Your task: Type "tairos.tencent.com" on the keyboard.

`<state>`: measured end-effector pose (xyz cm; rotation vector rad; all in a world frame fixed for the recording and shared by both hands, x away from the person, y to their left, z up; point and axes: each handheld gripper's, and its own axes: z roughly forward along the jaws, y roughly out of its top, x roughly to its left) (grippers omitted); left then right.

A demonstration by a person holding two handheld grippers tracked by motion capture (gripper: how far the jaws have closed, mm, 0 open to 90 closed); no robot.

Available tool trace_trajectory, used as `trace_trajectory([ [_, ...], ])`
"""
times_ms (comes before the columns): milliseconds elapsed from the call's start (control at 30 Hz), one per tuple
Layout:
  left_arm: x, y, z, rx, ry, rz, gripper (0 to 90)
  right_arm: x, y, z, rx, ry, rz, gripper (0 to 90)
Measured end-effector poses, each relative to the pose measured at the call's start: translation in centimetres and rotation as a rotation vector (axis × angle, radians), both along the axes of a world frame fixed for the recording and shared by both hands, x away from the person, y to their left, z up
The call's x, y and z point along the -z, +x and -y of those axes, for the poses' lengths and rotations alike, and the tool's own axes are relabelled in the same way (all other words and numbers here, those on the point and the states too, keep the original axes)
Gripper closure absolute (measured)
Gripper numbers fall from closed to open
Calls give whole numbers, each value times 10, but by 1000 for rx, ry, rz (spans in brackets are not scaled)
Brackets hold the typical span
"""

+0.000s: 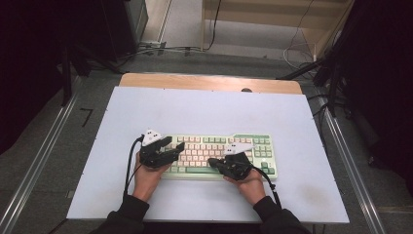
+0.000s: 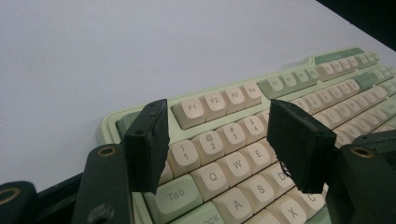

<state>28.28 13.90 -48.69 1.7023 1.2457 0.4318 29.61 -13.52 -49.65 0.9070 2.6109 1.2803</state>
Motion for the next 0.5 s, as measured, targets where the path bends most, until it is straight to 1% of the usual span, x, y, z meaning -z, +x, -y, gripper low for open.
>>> trace_trajectory([
  [33, 0, 0, 0, 0, 1, 0, 398, -1, 1, 0, 1, 0, -11, 877],
  [67, 0, 0, 0, 1, 2, 1, 398, -2, 0, 1, 5, -4, -11, 870],
  [167, 0, 0, 0, 1, 1, 1, 398, -9, -3, 4, 3, 30, 1, 801],
  [200, 0, 0, 0, 1, 1, -1, 398, -11, -3, 6, 10, 40, 8, 761],
  [267, 0, 0, 0, 2, 0, 1, 398, -15, -2, 11, 24, 62, 7, 680],
  [333, 0, 0, 0, 3, 0, 1, 398, -19, -1, 18, 48, 73, 12, 581],
  [433, 0, 0, 0, 4, 2, 0, 398, -23, 2, 29, 85, 90, 12, 463],
  [467, 0, 0, 1, 3, 1, 1, 398, -24, 3, 33, 96, 94, 9, 435],
  [500, 0, 0, 1, 5, 1, 1, 398, -24, 5, 36, 102, 93, -4, 390],
])
